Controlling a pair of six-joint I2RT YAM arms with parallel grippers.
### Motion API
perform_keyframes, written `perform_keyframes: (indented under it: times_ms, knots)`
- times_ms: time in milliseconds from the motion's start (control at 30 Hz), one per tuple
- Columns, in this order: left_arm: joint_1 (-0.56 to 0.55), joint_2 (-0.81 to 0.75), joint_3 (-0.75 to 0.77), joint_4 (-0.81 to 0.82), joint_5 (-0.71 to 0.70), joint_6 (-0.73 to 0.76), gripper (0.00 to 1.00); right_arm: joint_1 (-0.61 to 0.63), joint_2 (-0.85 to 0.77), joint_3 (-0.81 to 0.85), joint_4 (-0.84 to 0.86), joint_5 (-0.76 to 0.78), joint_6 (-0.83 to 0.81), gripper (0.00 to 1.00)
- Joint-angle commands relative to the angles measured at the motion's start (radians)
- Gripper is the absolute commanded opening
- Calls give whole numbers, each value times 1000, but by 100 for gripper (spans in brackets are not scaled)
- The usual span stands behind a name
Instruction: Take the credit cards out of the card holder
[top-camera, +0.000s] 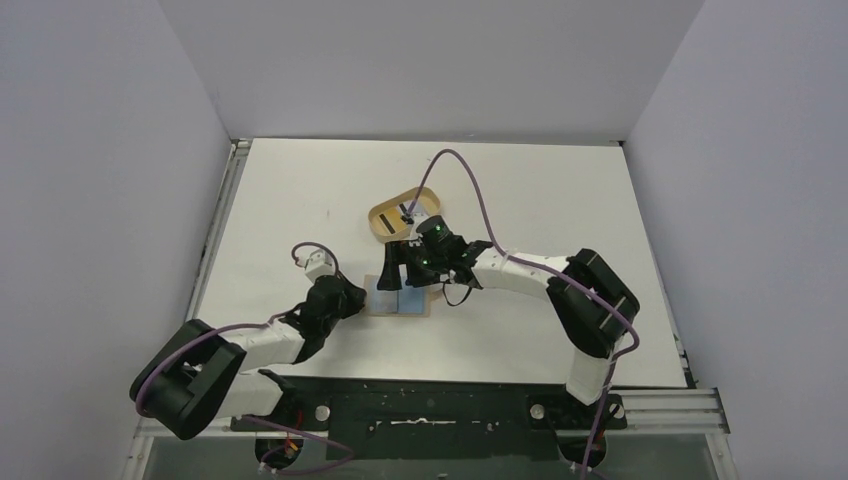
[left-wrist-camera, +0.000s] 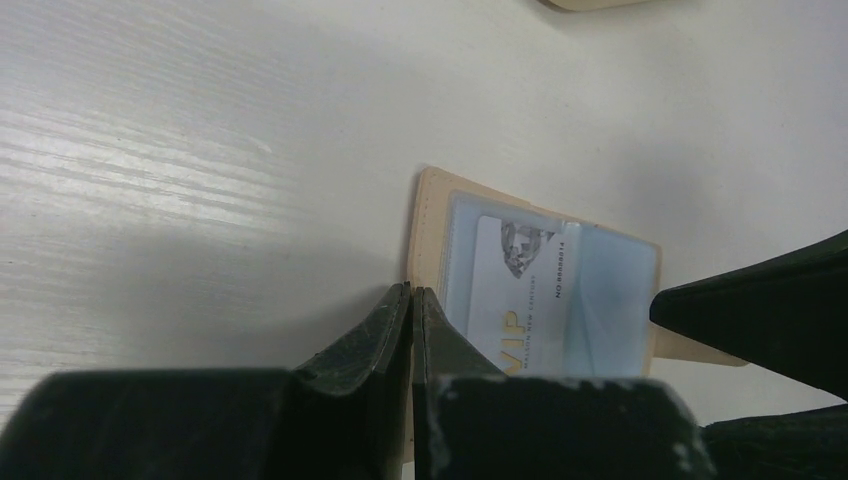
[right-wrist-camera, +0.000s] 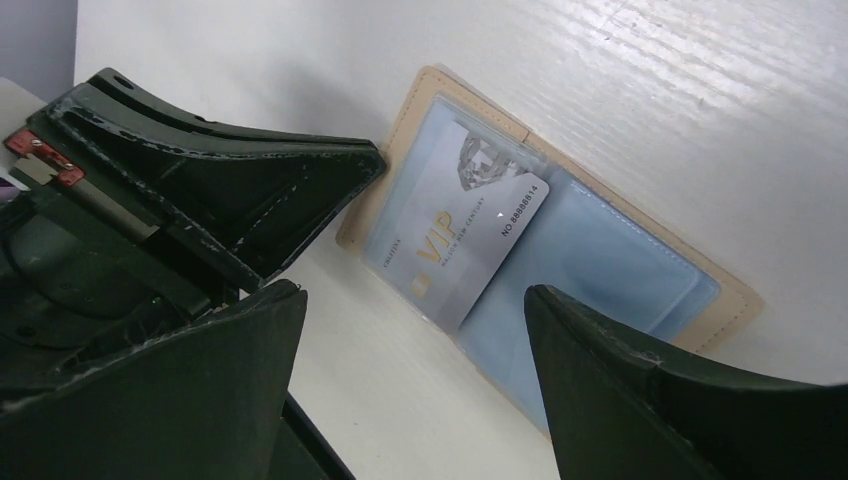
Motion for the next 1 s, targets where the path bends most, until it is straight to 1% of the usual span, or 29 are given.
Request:
perform_keyframes:
  times_ms: [0,233,400,500,600,833,967]
  knots:
    - [-9,21,23,-26,-53,-1,0,0,4,0,139,-33,67,82]
    - [-10,68,21,-31,-59,-9,0,-1,67,-21,172,-36,137,81]
    - [-10,90,21,-22,-55,-13,0,0,88,-60,180,3,191,80]
    - [-10,100,19,-15,-50,-15,0,-4,97,-84,220,-3,223,80]
    - [-10,112,19,-3,-46,-16,0,-3,112,-103,301,-42,269,80]
    - [-11,120,15,9,-41,-20,0,8,134,-156,586,-114,396,78]
    - [-11,114,10,10,-42,-21,0,11,125,-181,668,-118,436,76]
